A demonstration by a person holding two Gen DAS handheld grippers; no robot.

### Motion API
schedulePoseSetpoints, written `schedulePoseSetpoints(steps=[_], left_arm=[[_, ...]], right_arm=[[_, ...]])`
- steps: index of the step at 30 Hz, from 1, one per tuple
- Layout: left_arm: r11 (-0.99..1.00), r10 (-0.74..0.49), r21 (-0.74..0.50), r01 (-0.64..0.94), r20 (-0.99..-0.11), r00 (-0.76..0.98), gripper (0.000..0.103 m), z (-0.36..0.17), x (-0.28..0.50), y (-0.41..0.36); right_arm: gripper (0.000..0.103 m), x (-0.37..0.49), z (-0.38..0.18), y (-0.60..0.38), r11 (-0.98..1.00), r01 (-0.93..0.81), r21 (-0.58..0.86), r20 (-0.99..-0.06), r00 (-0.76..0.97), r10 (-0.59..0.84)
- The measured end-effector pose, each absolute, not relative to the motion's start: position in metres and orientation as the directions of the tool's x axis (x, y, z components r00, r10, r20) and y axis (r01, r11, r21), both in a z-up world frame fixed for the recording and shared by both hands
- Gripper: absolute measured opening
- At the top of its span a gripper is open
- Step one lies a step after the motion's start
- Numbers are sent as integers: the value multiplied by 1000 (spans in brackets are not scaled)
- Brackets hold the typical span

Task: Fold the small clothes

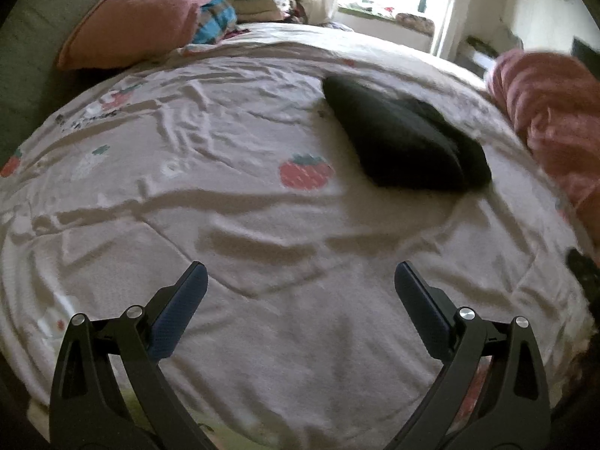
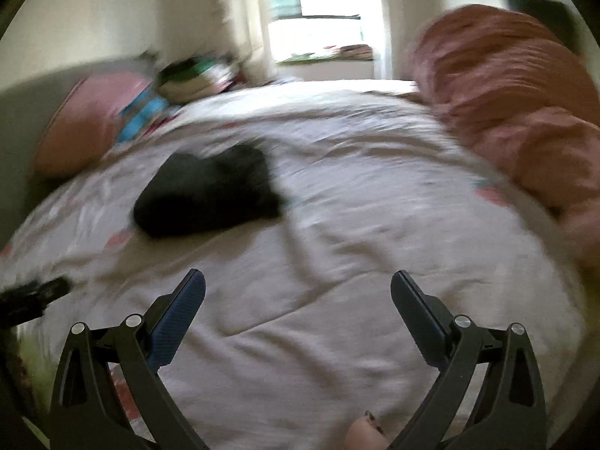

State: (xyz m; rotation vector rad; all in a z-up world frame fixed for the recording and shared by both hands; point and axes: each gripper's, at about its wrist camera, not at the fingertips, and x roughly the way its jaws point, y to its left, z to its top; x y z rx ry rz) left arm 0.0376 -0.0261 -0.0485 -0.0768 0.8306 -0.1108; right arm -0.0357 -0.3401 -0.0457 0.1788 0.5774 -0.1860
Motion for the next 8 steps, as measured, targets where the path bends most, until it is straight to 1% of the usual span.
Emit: schedulePoseSetpoints(steps=[3, 4, 5, 6, 7, 8], left_arm=[[991, -83, -130, -19, -734, 674, 93, -36, 61, 21], [989, -60, -135, -60, -737, 673, 93, -33, 72, 44], [987, -32, -131, -98, -742, 670, 93, -30, 82, 66], [983, 4, -118, -138, -743, 669, 93, -27, 91, 87], [975, 68, -91, -201, -742, 667, 94, -23, 102, 116], [964, 128, -66, -258, -736, 665, 93, -21, 110, 141]], right_arm=[[98, -71, -19, -394, 905, 408, 117, -490, 817, -305], [98, -90, -9, -420, 861, 496, 113, -466, 792, -395], [98, -103, -4, -438, 825, 555, 110, -456, 766, -454], [98, -121, 0, -461, 768, 632, 107, -446, 721, -530], [98, -146, 3, -491, 679, 727, 103, -441, 645, -624], [98, -161, 3, -510, 611, 786, 95, -448, 582, -679]])
